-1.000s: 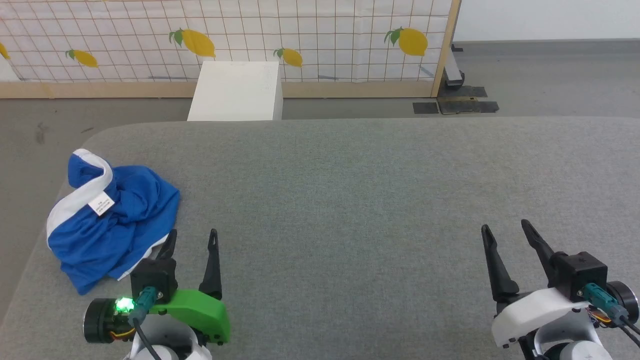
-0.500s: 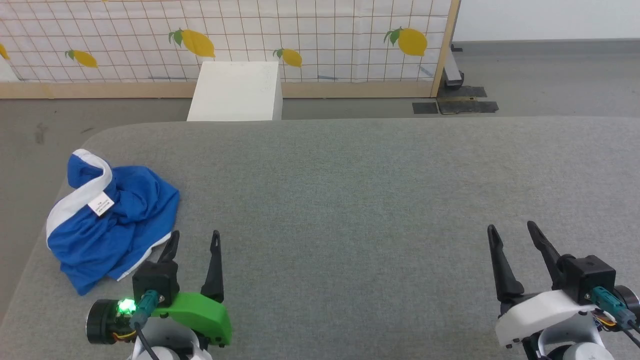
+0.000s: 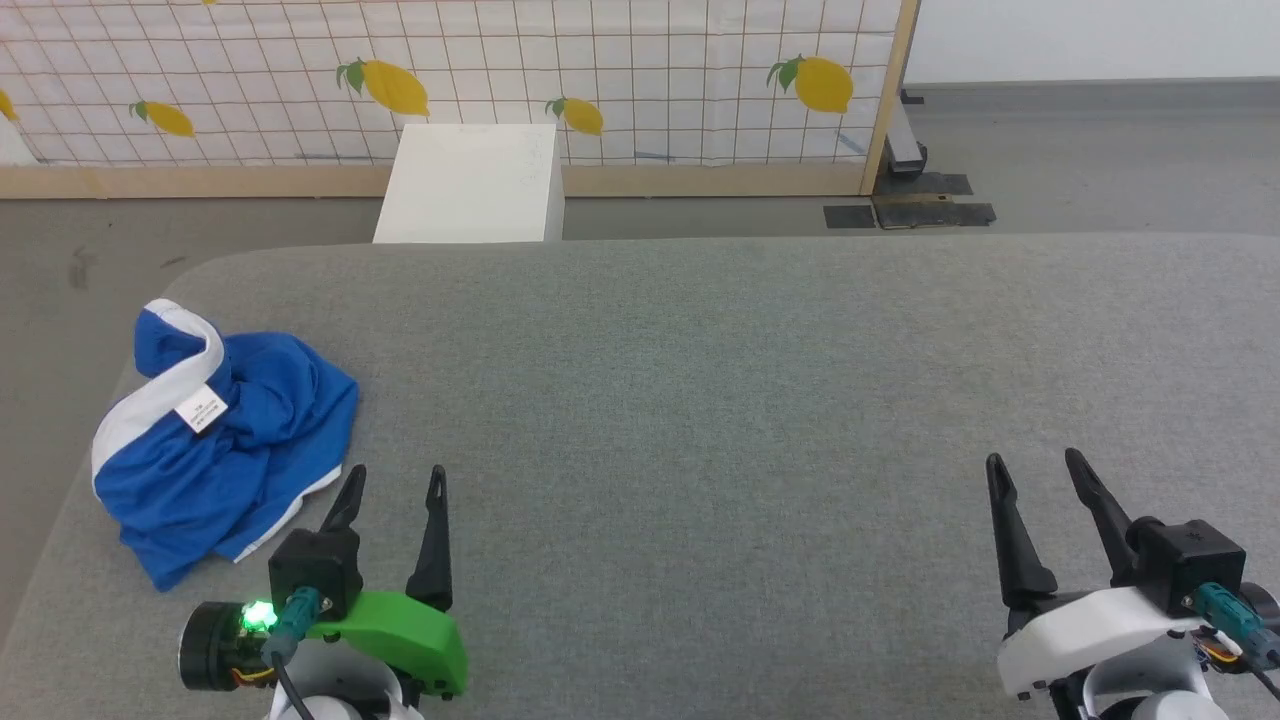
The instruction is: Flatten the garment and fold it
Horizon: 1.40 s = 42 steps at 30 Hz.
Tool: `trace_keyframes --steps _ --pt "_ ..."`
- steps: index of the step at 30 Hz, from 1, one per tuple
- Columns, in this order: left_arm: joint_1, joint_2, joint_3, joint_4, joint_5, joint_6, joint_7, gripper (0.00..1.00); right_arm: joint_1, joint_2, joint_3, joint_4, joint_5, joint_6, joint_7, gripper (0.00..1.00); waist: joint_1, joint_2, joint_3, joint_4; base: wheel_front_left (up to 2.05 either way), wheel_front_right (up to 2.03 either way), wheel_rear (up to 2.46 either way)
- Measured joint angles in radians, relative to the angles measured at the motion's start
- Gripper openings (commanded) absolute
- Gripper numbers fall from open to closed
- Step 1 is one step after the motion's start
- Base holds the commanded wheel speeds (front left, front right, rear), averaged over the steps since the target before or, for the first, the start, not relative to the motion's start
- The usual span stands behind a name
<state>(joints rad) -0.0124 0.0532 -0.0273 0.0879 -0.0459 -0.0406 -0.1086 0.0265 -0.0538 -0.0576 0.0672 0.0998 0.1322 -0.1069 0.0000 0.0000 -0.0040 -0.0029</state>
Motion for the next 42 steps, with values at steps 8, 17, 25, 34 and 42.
trace_keyframes --steps 8,17,25,34,42 --pt "0.0 0.0 -0.002 0.011 -0.007 -0.003 -0.017 1.0 0.002 0.0 -0.002 0.014 0.018 0.0 -0.017 1.0 0.0 0.0 -0.001 0.002 0.0 0.0 0.0" --pt "-0.001 0.0 -0.003 0.024 -0.009 -0.011 -0.035 1.0 0.005 0.0 -0.009 0.026 0.034 0.0 -0.035 1.0 0.0 0.0 0.0 0.003 0.0 0.0 0.0" --pt "-0.002 0.0 -0.004 0.035 -0.013 -0.013 -0.051 1.0 0.006 0.0 -0.015 0.038 0.046 0.0 -0.053 1.0 0.0 0.0 0.0 0.014 0.0 0.0 0.0" --pt "-0.006 0.0 -0.001 0.048 -0.032 -0.02 -0.07 1.0 0.006 0.0 -0.009 0.057 0.05 0.0 -0.07 1.0 0.0 0.0 -0.002 0.059 0.0 0.0 0.0" --pt "-0.008 0.0 0.004 0.065 -0.036 -0.021 -0.087 1.0 0.008 0.001 -0.001 0.074 0.052 0.0 -0.088 1.0 0.0 0.0 -0.009 0.141 0.0 0.0 0.0"
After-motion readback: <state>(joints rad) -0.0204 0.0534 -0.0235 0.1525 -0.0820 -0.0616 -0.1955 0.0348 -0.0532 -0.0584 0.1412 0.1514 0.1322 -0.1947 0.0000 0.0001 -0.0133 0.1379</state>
